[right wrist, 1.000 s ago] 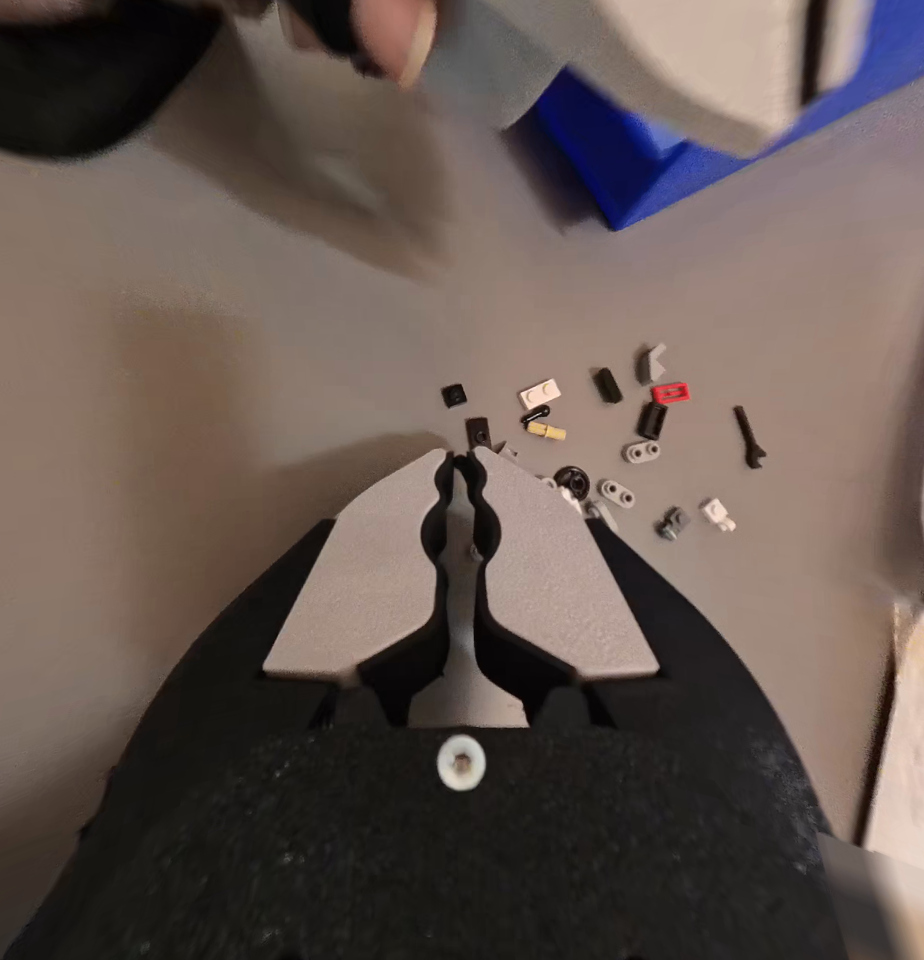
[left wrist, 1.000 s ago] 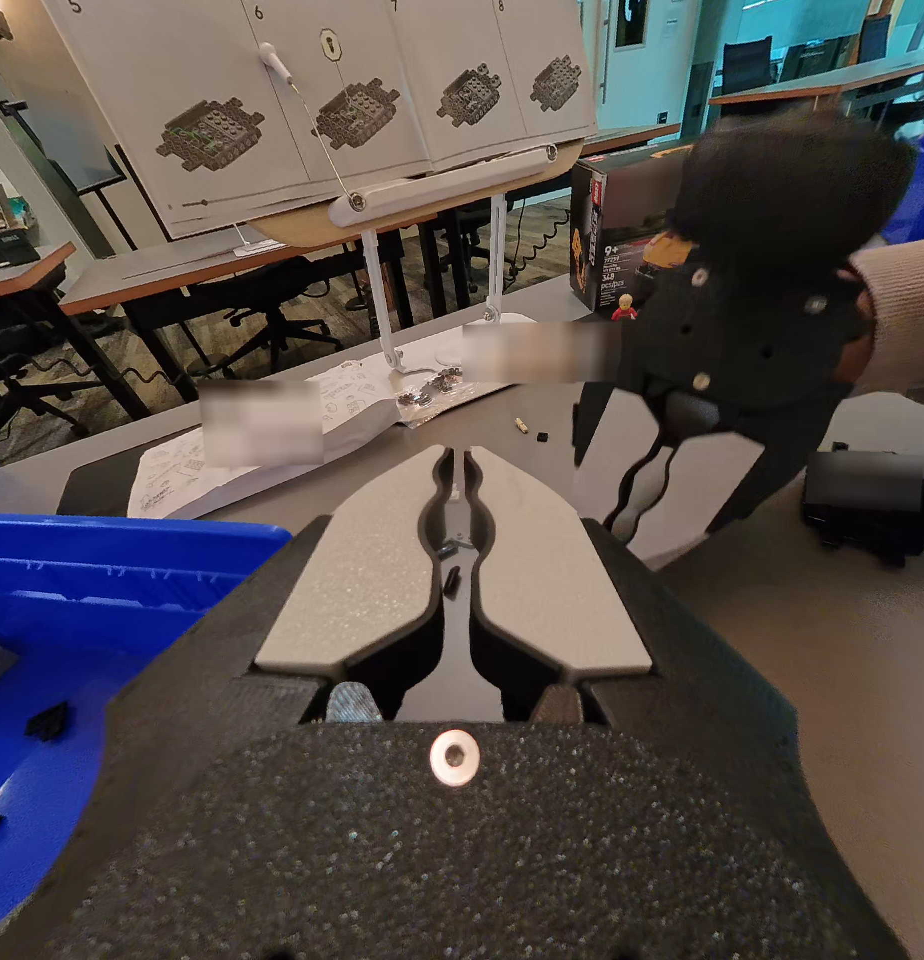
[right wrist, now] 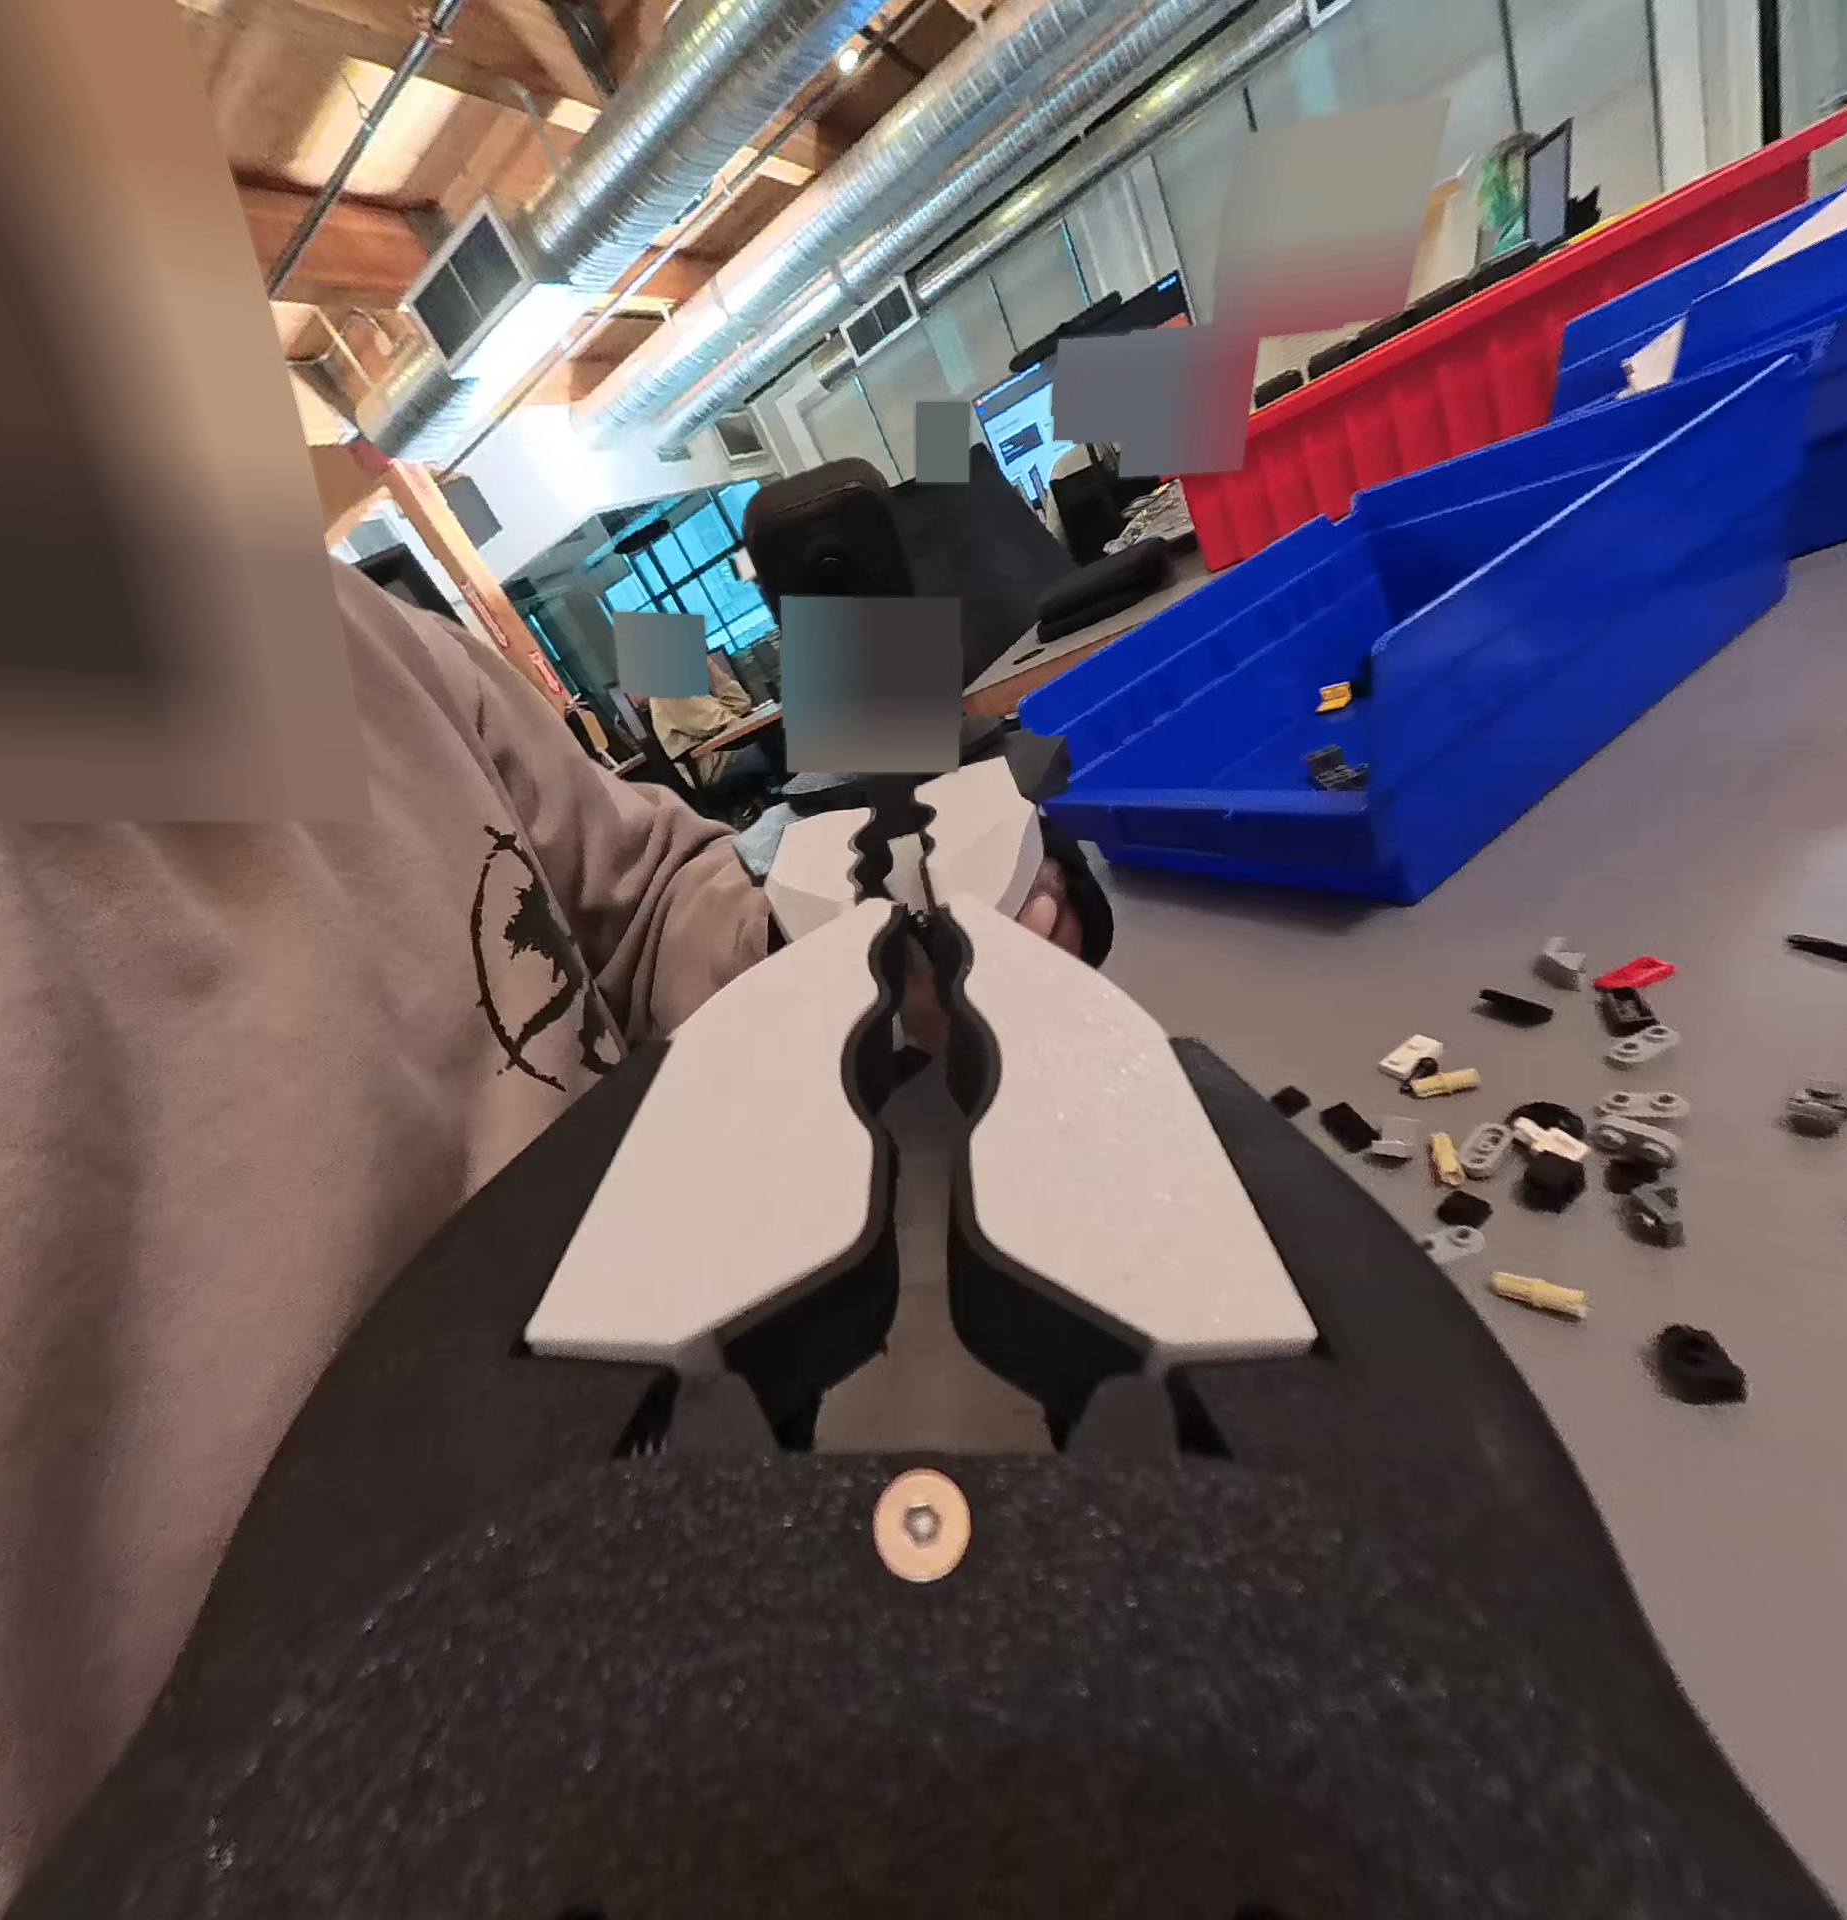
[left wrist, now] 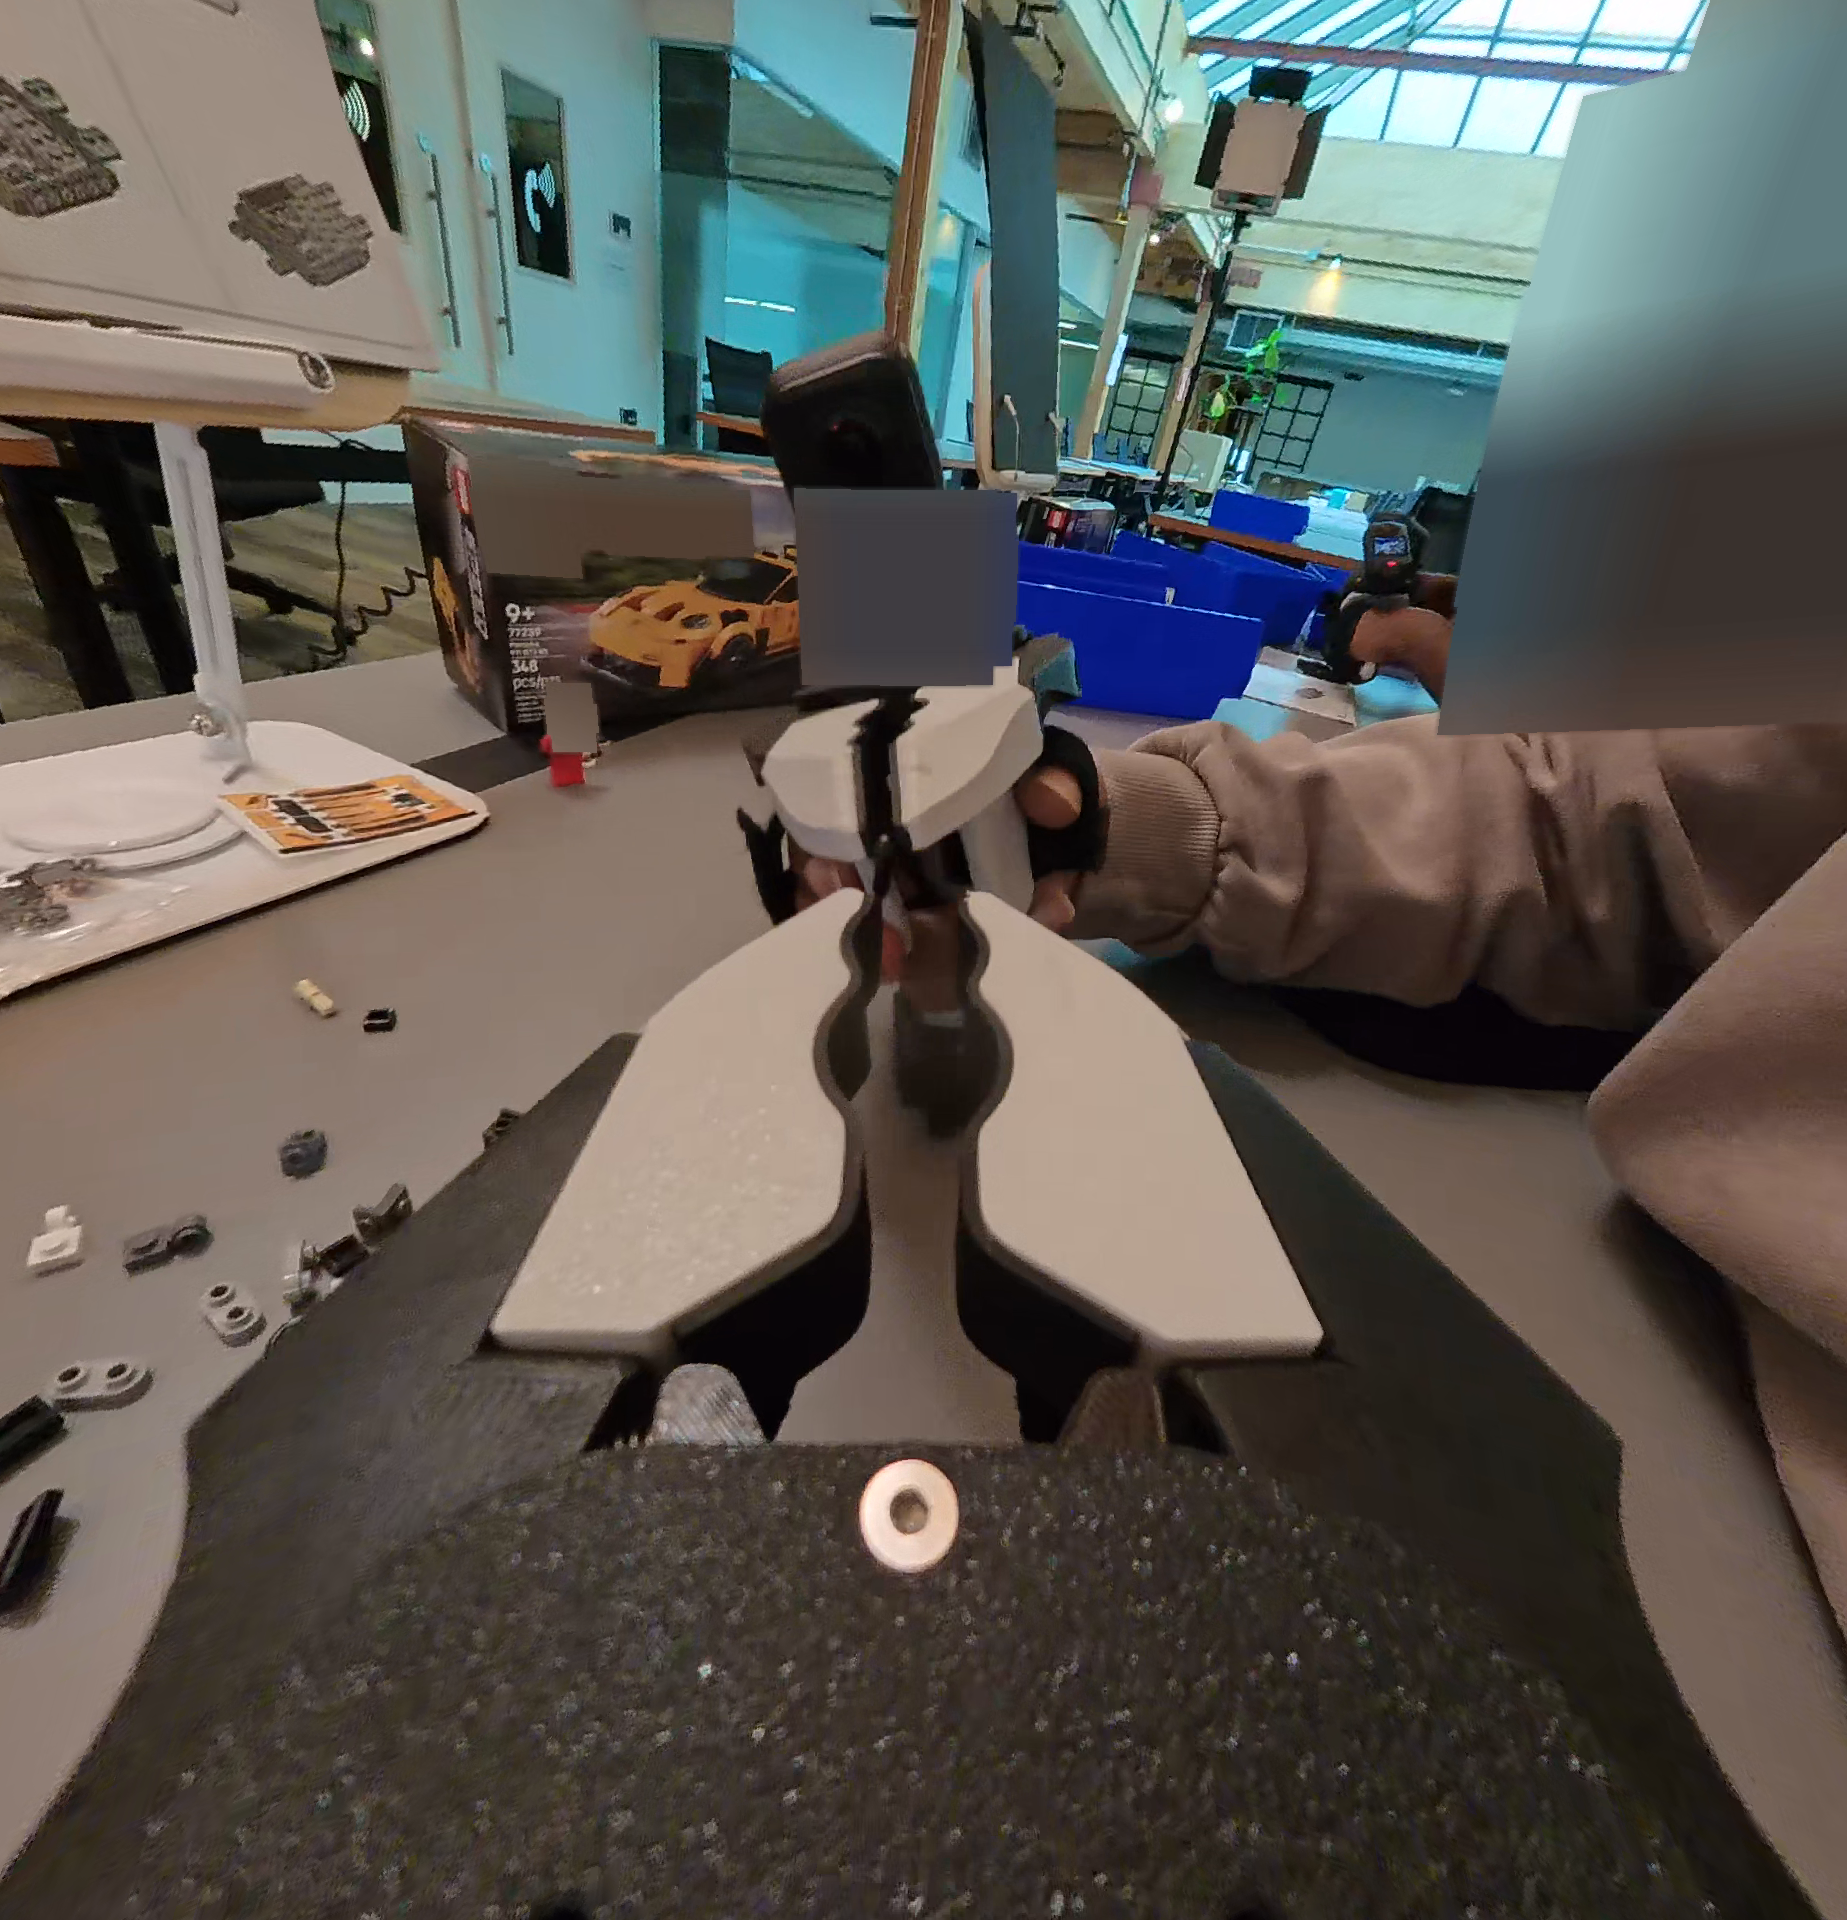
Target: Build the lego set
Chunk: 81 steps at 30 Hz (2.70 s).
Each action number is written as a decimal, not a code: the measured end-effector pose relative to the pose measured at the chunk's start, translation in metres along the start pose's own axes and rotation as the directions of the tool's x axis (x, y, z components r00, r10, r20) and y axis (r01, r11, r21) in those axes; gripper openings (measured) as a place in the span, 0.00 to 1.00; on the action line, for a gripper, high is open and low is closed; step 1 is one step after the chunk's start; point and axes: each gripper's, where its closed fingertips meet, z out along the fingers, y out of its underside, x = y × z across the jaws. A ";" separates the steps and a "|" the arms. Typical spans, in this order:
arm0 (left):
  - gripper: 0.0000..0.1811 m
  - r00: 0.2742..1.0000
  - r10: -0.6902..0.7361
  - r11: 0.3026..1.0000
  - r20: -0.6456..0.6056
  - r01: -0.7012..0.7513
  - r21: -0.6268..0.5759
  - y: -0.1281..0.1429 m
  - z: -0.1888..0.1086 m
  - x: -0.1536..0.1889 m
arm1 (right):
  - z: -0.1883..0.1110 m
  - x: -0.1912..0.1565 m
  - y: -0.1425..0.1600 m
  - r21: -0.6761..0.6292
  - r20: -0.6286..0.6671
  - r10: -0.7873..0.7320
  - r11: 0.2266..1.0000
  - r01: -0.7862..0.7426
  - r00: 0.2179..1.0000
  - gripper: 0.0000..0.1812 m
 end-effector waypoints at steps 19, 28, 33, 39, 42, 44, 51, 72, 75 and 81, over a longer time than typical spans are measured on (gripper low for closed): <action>0.04 0.992 0.054 0.997 0.112 -0.060 0.056 -0.013 0.002 -0.005 | 0.005 -0.009 -0.013 0.156 0.123 0.129 0.977 -0.147 0.984 0.02; 0.03 0.998 -0.028 0.996 0.064 0.022 0.086 -0.015 0.003 0.001 | 0.006 -0.010 -0.012 0.164 0.126 0.112 0.978 -0.132 0.986 0.02; 0.01 0.997 -0.048 0.996 0.061 0.044 0.072 -0.013 0.003 0.000 | 0.004 -0.009 -0.010 0.152 0.117 0.097 0.982 -0.114 0.988 0.02; 0.02 0.999 -0.031 0.999 0.044 0.032 -0.028 -0.001 0.004 0.002 | -0.001 -0.008 0.001 0.041 0.070 0.036 0.998 -0.039 0.997 0.02; 0.01 0.999 0.006 0.995 0.044 -0.002 -0.105 0.008 0.005 0.004 | -0.005 -0.008 0.010 -0.049 0.043 -0.006 0.999 0.008 0.999 0.02; 0.01 0.999 0.019 0.988 0.041 -0.013 -0.151 0.015 0.006 0.005 | -0.007 -0.007 0.017 -0.107 0.029 -0.034 0.994 0.036 0.999 0.01; 0.01 1.000 0.019 0.972 0.024 -0.012 -0.236 0.030 0.006 0.005 | -0.016 0.002 0.036 -0.248 -0.024 -0.099 0.965 0.090 0.995 0.00; 0.02 0.987 0.117 0.926 0.109 -0.069 -0.372 0.051 0.005 -0.010 | -0.010 0.019 0.053 -0.405 -0.151 -0.203 0.906 0.127 0.967 0.04; 0.02 0.988 0.118 0.925 0.101 -0.072 -0.373 0.052 0.005 -0.009 | -0.010 0.018 0.053 -0.405 -0.143 -0.201 0.905 0.128 0.969 0.03; 0.02 0.988 0.126 0.923 0.086 -0.085 -0.375 0.053 0.006 -0.007 | -0.011 0.016 0.055 -0.413 -0.132 -0.199 0.902 0.128 0.971 0.03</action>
